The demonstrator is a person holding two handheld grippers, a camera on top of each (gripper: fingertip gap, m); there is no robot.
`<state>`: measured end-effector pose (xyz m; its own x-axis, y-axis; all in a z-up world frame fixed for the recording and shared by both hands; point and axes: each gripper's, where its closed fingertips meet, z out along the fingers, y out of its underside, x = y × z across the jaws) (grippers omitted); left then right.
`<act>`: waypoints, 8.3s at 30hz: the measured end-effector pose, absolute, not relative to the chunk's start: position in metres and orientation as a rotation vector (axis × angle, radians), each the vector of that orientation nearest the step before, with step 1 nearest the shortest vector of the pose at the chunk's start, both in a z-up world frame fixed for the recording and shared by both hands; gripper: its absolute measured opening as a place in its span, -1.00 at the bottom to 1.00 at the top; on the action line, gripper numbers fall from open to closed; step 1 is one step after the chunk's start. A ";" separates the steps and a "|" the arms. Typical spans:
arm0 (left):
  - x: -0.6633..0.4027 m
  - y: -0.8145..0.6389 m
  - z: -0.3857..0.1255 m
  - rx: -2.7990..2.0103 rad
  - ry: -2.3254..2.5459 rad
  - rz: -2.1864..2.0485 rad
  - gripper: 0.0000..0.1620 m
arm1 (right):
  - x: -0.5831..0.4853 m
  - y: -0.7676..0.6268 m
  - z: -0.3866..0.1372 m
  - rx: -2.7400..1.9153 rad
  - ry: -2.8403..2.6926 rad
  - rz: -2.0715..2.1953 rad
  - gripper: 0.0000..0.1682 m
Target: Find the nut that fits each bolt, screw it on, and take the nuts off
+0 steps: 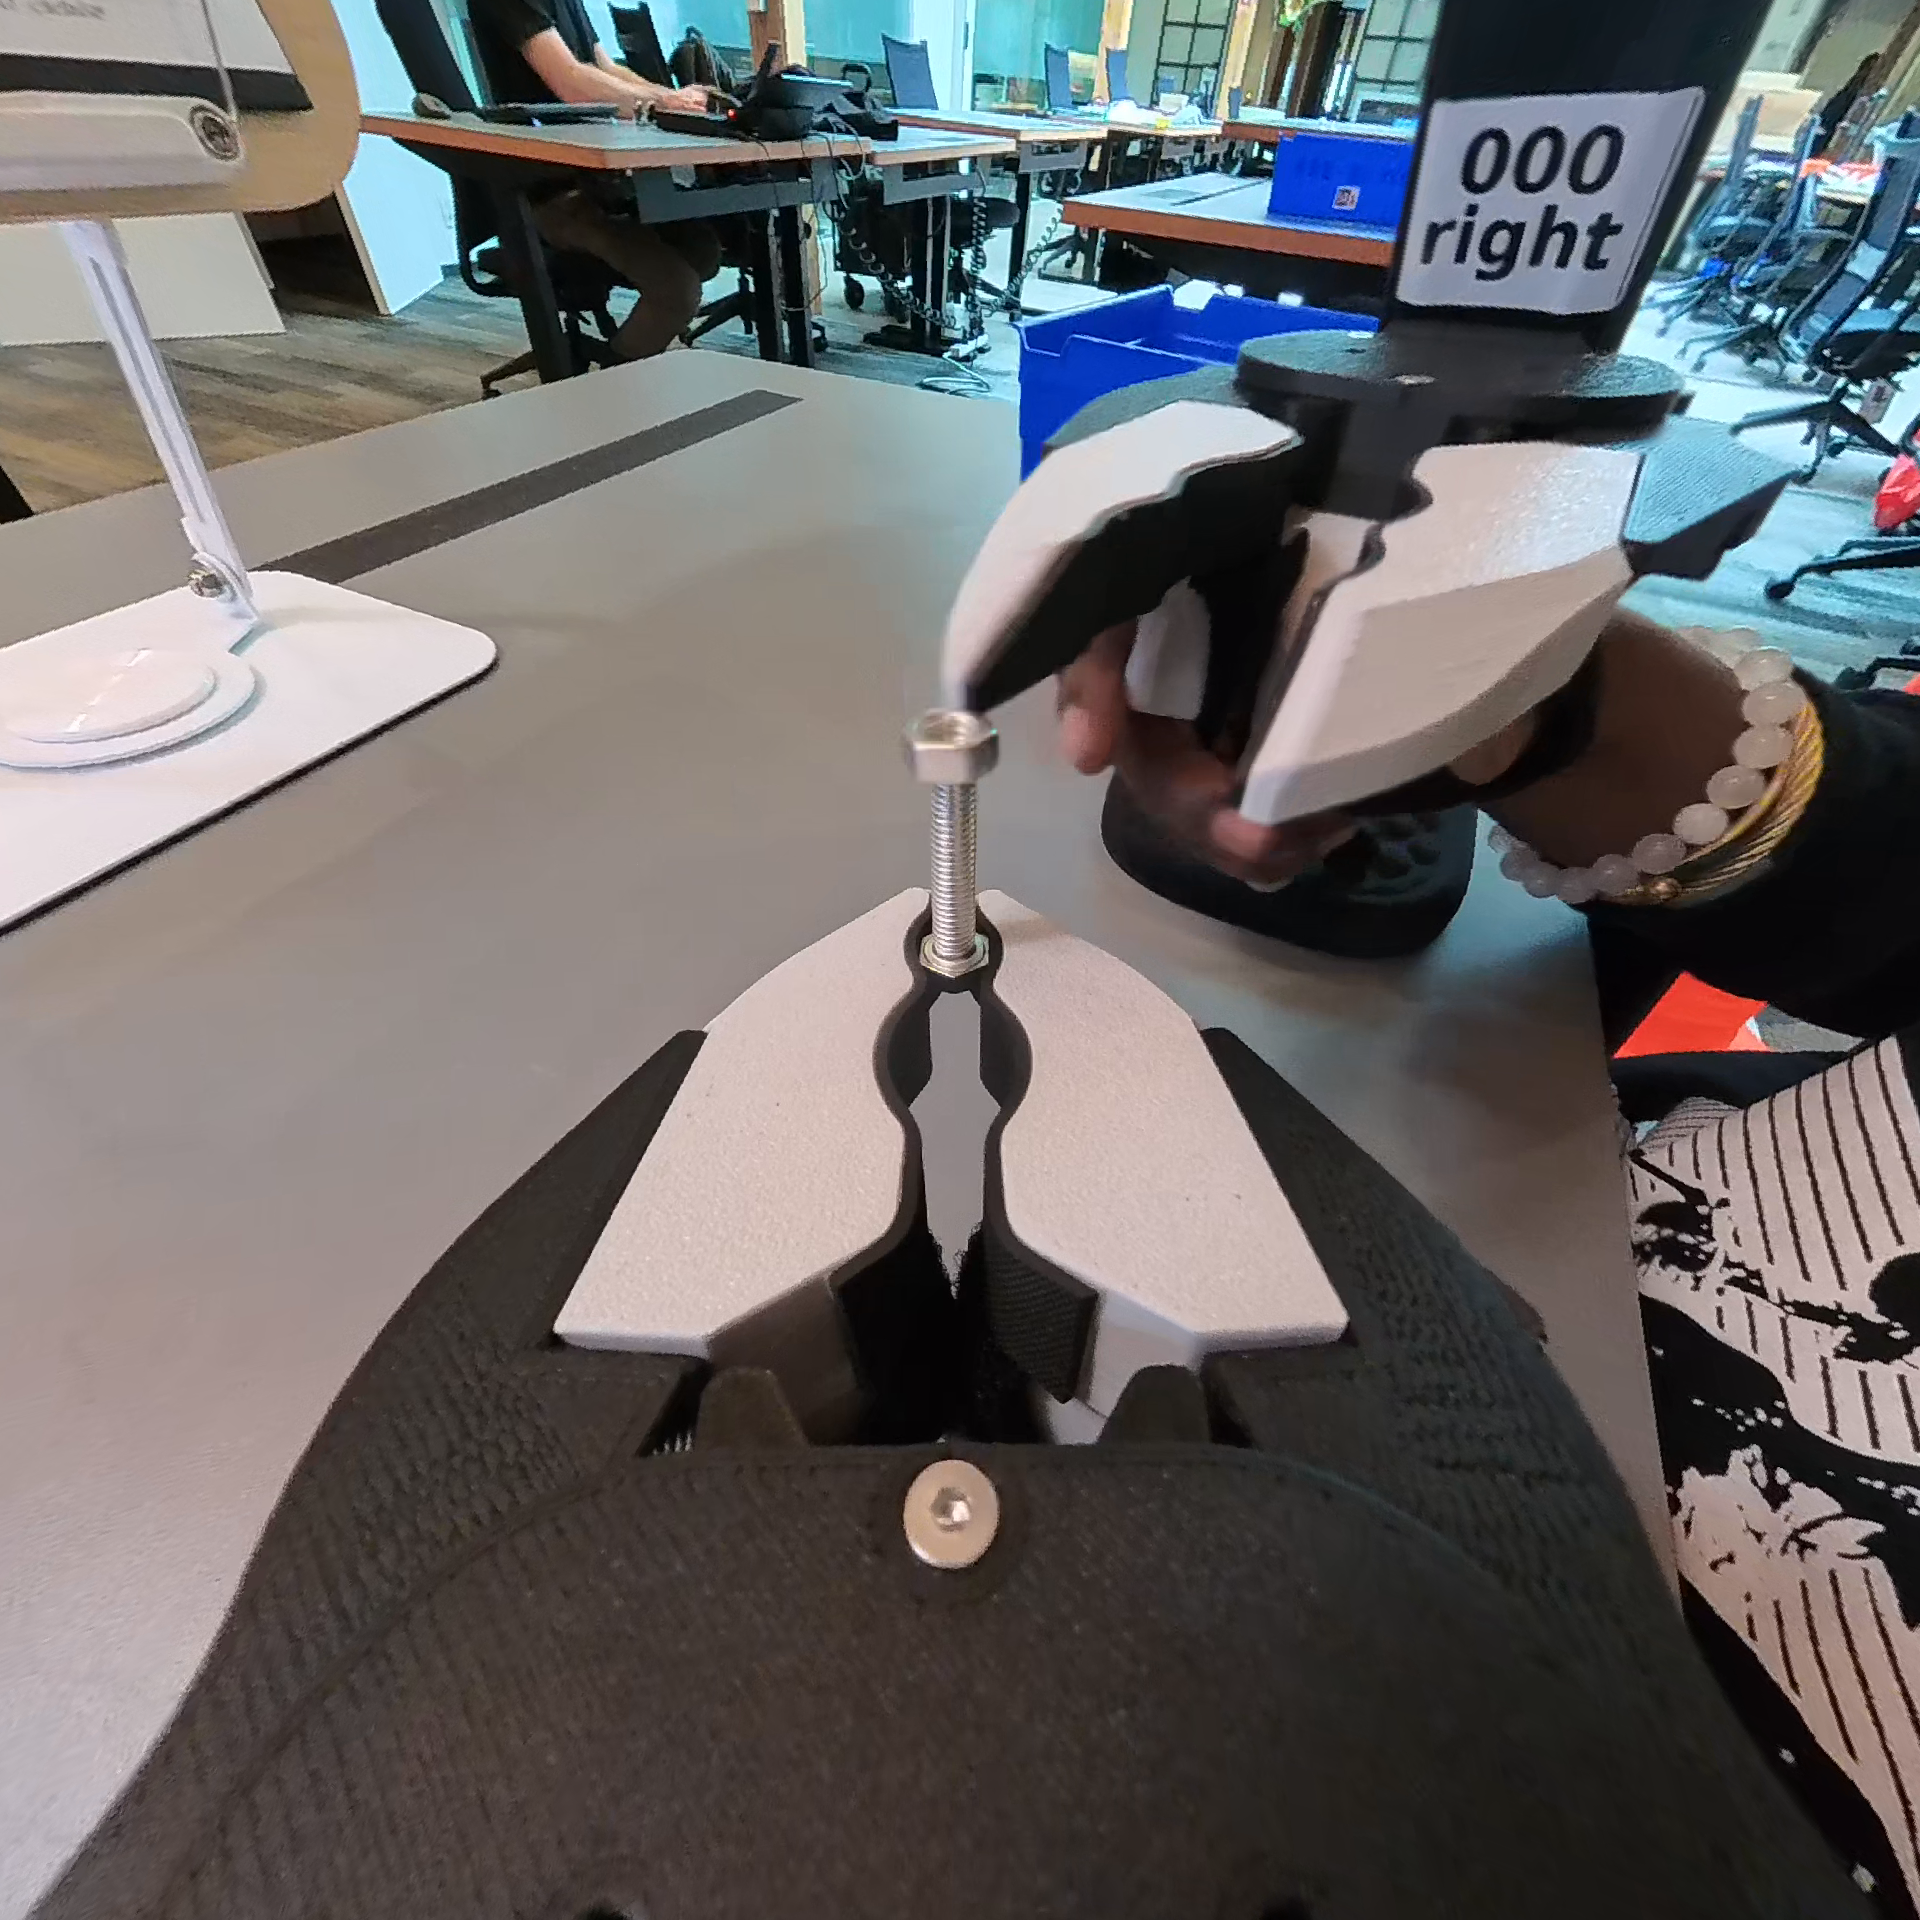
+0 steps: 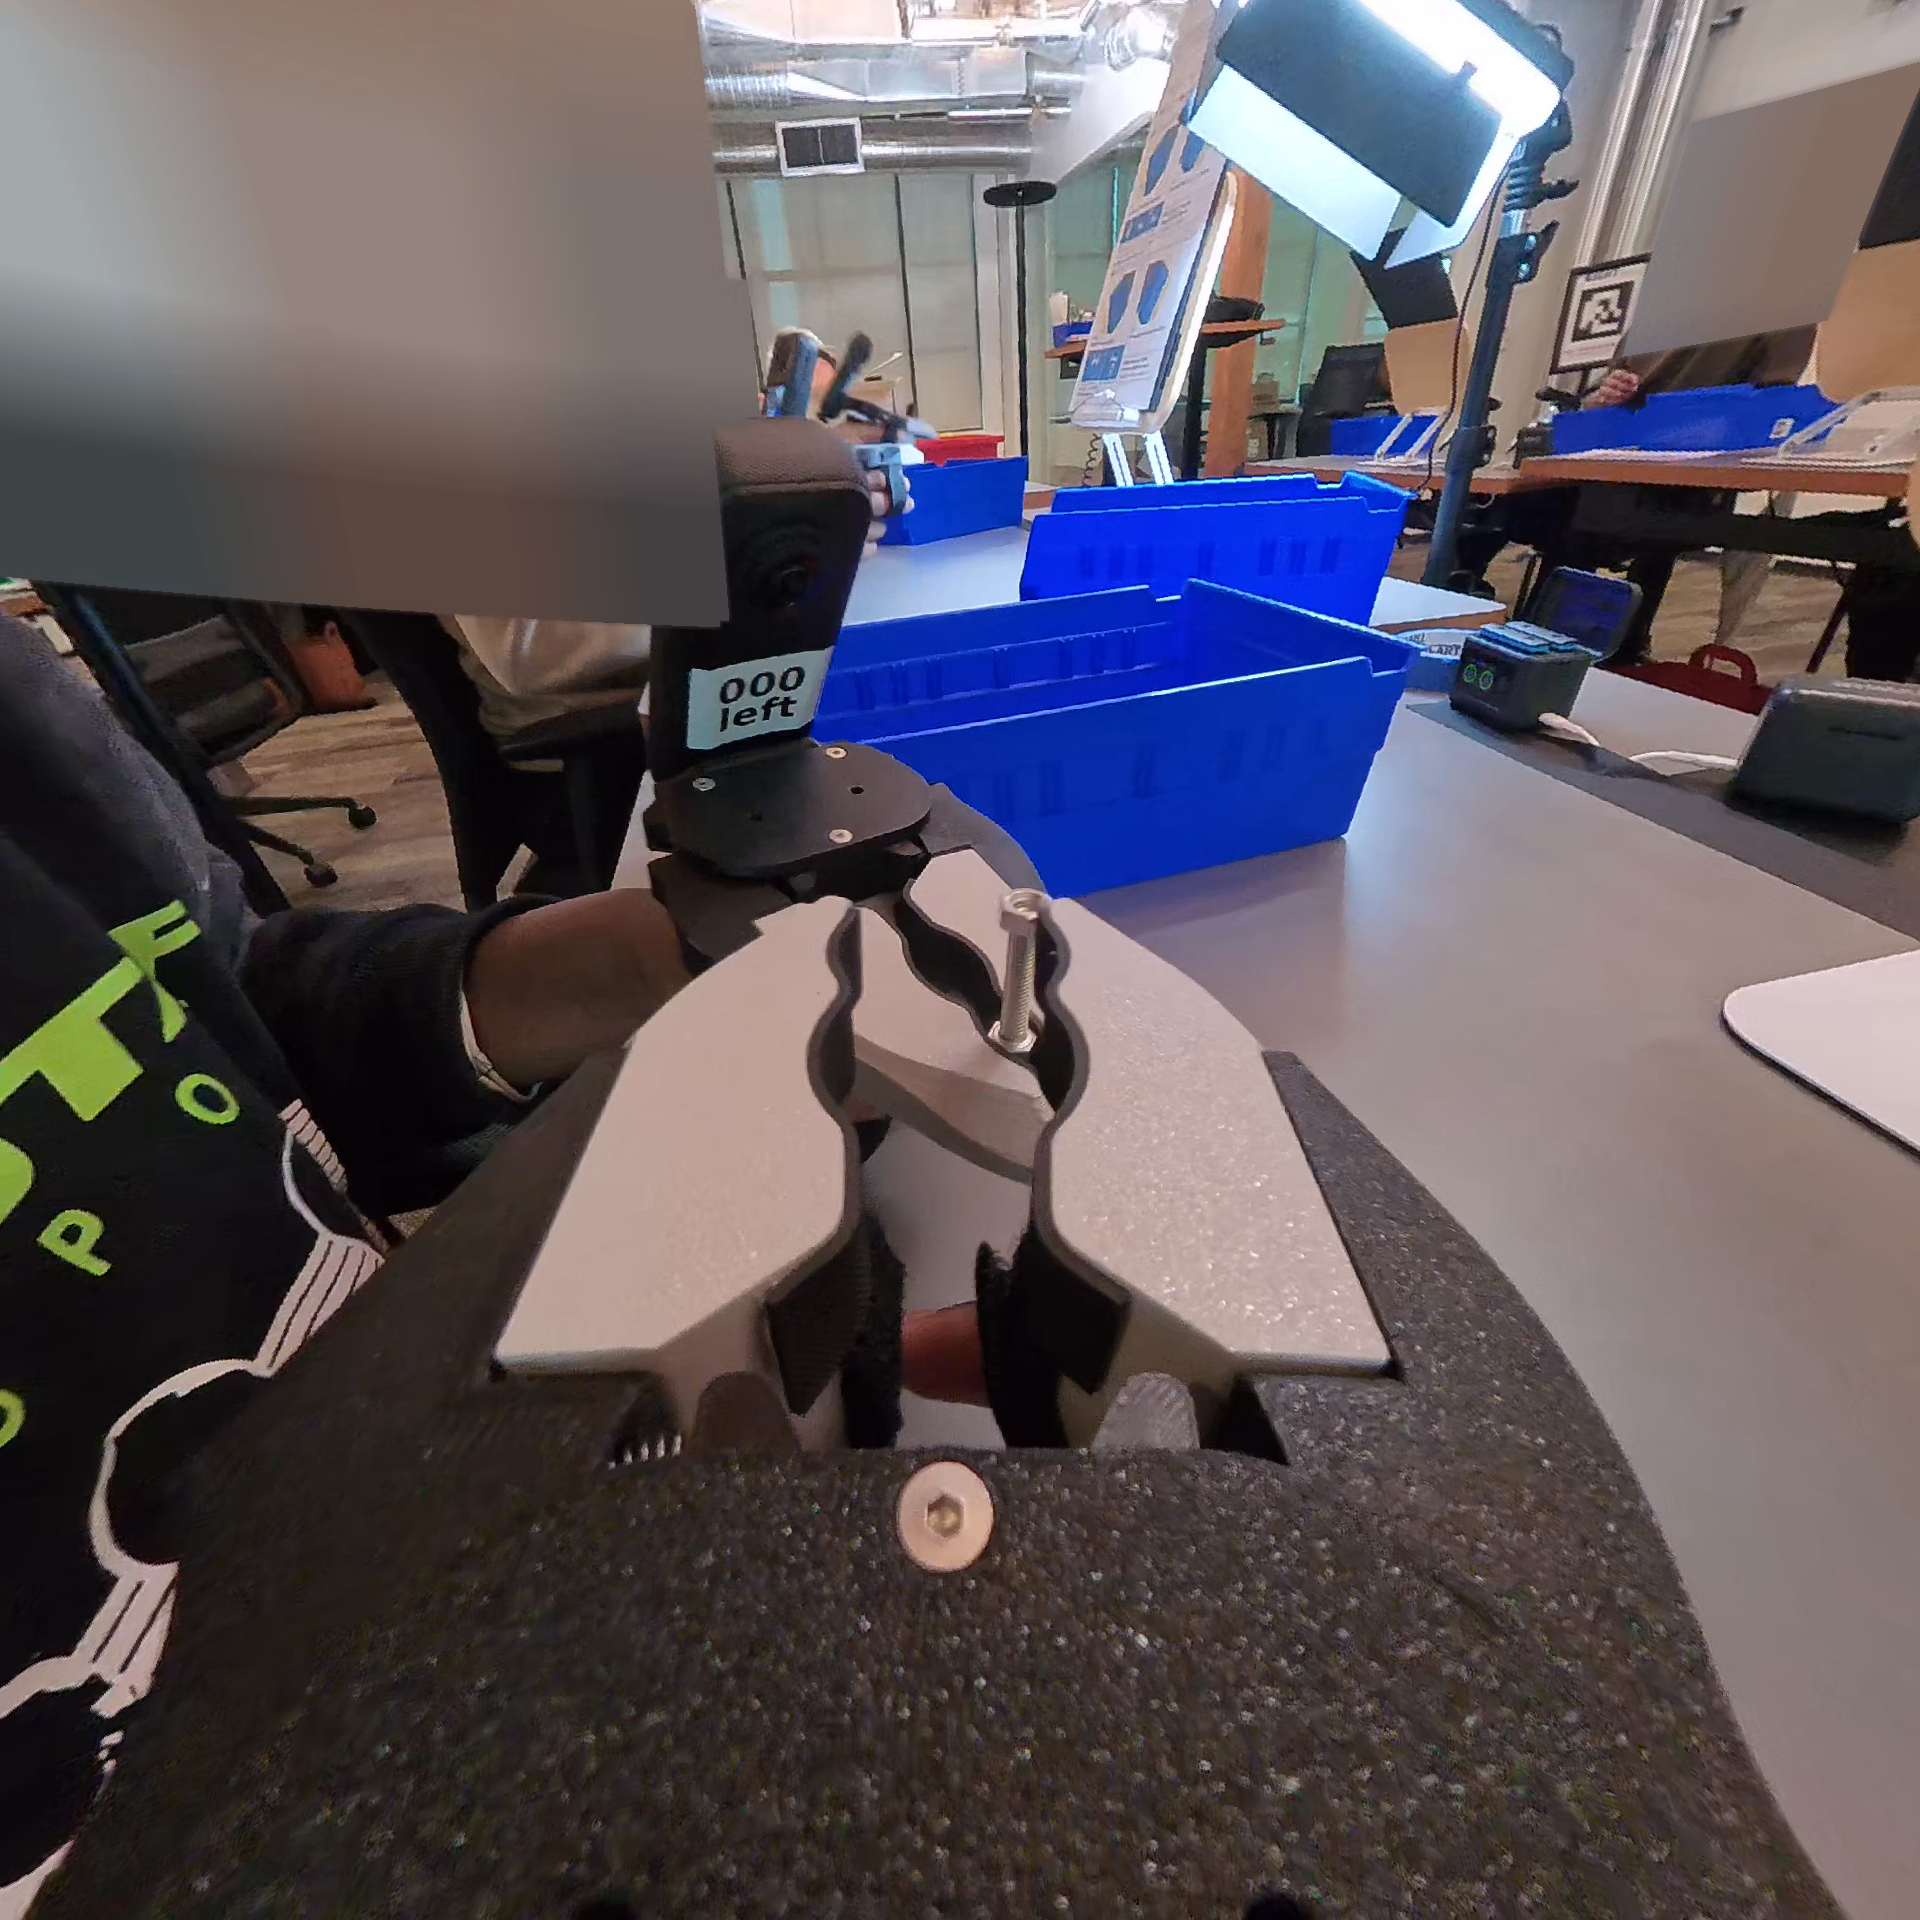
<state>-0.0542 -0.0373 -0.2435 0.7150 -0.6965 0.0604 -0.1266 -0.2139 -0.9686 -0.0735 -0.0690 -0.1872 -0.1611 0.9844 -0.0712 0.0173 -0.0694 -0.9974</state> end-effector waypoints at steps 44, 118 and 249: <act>-0.053 -0.038 -0.246 -1.747 0.664 -0.615 -0.96 | -0.084 -0.070 -0.194 -1.181 -1.289 1.371 -0.50; -0.053 -0.040 -0.244 -1.731 0.670 -0.646 -0.96 | -0.070 -0.059 -0.193 -1.178 -1.218 1.417 -0.78; -0.052 -0.041 -0.244 -1.723 0.684 -0.641 -0.95 | -0.073 -0.061 -0.200 -1.194 -1.234 1.384 -0.89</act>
<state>-0.0517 -0.0413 -0.2437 0.6844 -0.7254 0.0739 -0.1208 -0.2127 -0.9696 -0.0726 -0.0612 -0.1997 -0.1256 0.9879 -0.0906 -0.0225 -0.0941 -0.9953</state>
